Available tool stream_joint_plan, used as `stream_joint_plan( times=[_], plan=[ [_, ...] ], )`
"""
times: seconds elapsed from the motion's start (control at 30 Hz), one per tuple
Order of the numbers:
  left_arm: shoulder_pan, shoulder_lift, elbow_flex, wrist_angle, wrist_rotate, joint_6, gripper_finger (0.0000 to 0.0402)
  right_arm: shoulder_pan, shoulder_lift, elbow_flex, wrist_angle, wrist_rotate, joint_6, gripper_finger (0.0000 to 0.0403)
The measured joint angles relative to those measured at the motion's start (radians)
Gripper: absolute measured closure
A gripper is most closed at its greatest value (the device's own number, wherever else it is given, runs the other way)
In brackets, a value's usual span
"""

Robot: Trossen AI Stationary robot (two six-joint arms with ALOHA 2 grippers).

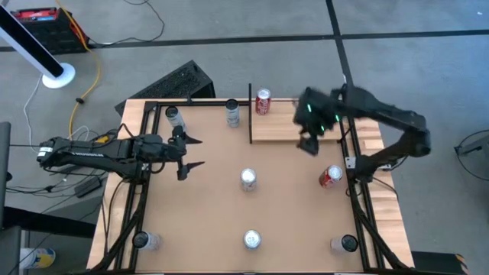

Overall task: Place canned beverage on shelf
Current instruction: Put the red soda can on the shelf

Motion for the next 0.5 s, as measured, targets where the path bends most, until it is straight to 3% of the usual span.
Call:
stream_joint_plan(
  times=[0.3,0.5],
  plan=[
    [0.0,0.0,0.0,-0.001,0.026,0.016,0.0055,0.454,-0.23,-0.337,-0.092,0.245,0.618,0.0101],
    [0.001,0.0,0.0,-0.001,0.025,0.029,0.0055,0.56,-0.336,-0.548,-0.115,0.311,0.841,0.0101]
  ],
)
